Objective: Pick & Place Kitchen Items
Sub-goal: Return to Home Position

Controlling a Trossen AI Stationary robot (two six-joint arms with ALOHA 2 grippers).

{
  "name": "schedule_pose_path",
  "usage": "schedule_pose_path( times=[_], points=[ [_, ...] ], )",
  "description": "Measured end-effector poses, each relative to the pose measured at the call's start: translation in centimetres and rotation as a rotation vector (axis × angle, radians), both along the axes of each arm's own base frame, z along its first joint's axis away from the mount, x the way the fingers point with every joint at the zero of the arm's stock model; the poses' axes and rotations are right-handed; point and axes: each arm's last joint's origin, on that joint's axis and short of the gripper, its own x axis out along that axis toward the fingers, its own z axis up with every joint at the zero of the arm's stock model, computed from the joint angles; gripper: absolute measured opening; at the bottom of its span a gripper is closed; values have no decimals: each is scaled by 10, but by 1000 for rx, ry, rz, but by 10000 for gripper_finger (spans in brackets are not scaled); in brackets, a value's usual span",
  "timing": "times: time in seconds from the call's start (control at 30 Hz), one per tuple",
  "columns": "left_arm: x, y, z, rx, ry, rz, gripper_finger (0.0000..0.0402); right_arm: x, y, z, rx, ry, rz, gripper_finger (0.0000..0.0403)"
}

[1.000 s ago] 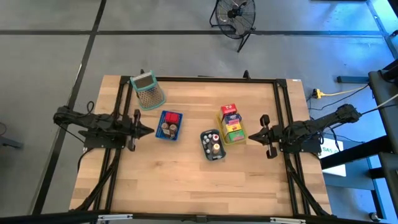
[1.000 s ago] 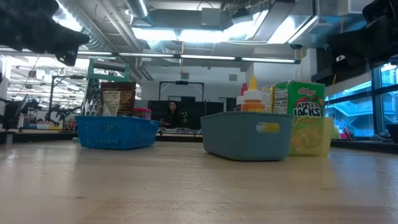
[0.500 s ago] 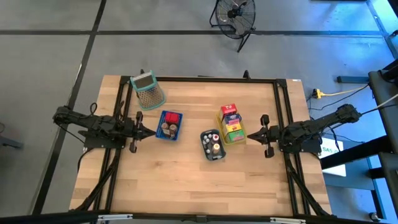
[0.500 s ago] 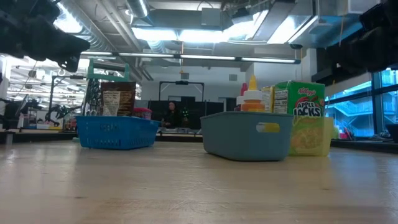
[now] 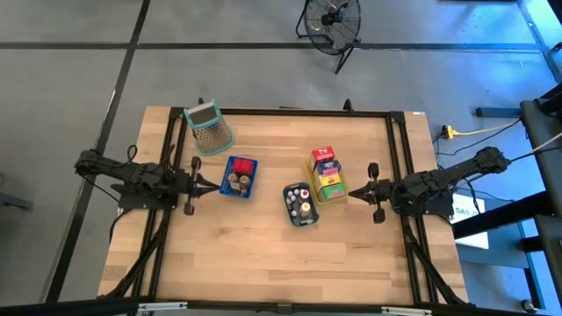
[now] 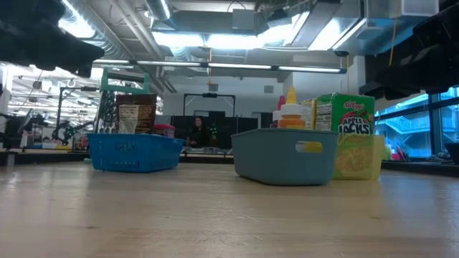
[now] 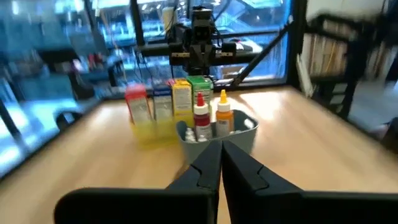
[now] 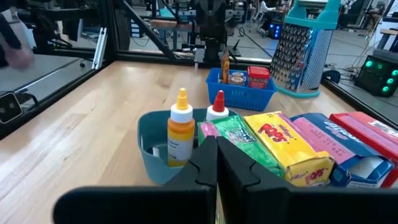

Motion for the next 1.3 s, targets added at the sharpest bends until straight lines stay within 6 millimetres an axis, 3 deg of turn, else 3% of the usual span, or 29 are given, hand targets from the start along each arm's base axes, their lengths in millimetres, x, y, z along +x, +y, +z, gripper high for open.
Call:
schedule_pose_path(
  times=[0.1,0.2,1.3],
  points=[
    [0,0,0,164,0,-9,12,0,0,0,0,0,0,3],
    [0,0,0,223,-3,-12,11,0,0,0,0,0,0,3],
    [0,0,0,180,-5,-11,8,0,0,0,0,1,2,3]
  ],
)
